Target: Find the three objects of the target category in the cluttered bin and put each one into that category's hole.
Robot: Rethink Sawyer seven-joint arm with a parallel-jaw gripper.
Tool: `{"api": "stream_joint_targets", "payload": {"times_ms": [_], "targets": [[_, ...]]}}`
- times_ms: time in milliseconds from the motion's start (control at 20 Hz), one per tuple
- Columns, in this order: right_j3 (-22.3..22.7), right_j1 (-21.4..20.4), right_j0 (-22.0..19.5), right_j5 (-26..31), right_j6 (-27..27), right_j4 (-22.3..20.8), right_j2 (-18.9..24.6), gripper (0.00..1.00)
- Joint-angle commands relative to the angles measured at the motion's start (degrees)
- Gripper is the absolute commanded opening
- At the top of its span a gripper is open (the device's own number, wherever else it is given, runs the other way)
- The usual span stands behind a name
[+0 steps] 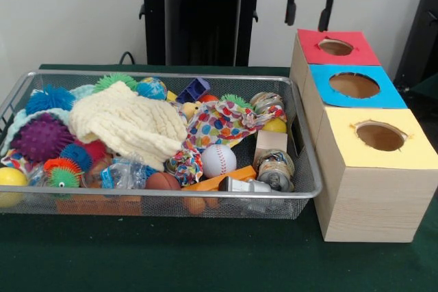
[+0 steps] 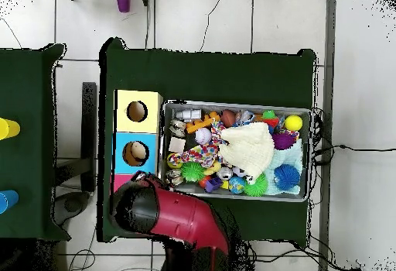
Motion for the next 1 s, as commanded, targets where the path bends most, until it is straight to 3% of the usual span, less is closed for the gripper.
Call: {"api": "stream_joint_targets", "payload": {"times_ms": [50,650,1000], "targets": [[-8.8,4.6,-7.0,6.6,-1.8,-5.2,3.1,1.0],[-20.0,9.6,-10.3,14.8,-1.3,-10.5,4.4,1.0],[-24.2,13.2,-11.1,15.0,0.1,-11.1,5.0,1.0]]}}
